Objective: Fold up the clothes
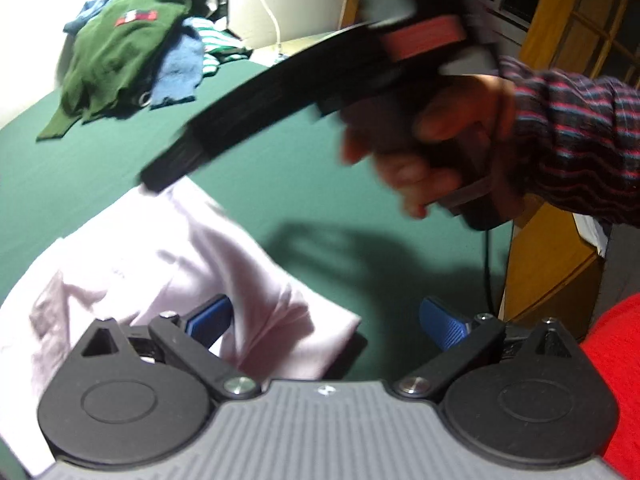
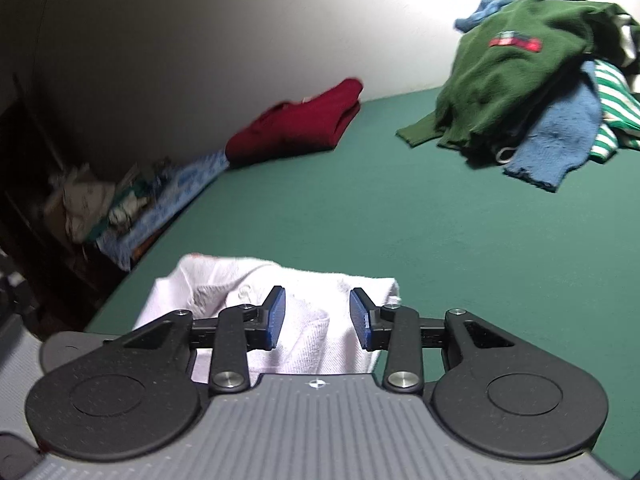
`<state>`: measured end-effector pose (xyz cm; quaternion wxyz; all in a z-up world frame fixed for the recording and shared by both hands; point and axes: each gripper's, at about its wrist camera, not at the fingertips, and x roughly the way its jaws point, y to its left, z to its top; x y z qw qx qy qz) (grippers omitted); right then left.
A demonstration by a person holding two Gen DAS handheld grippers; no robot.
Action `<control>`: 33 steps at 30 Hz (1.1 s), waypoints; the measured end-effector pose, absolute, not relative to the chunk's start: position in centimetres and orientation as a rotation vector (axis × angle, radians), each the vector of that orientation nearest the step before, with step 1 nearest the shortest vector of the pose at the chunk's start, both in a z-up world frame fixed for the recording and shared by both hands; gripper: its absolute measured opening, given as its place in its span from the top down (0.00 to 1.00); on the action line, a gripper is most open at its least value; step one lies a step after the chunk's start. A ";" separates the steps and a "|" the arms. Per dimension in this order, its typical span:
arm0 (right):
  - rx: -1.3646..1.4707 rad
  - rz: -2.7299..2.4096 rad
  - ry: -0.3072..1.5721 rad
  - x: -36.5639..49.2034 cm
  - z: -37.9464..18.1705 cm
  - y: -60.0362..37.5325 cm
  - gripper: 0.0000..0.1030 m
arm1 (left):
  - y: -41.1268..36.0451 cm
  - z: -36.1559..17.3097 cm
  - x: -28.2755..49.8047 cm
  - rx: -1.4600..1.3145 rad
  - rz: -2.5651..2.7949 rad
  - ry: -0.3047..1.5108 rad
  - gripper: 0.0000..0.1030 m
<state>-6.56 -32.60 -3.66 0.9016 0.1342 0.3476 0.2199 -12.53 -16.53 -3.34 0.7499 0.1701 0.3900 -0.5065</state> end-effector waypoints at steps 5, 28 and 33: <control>0.247 0.504 0.733 -5.8 -4.5 -31.2 0.97 | -18.6 -4.3 -12.6 0.413 -1.105 0.840 0.02; 0.357 0.305 0.779 -13.4 -5.2 -31.4 0.95 | -5.4 -3.8 -12.8 0.256 -0.766 0.930 0.02; 0.373 0.285 0.834 -13.6 -6.1 -31.6 0.95 | -6.6 -5.4 -12.5 0.334 -0.739 0.890 0.02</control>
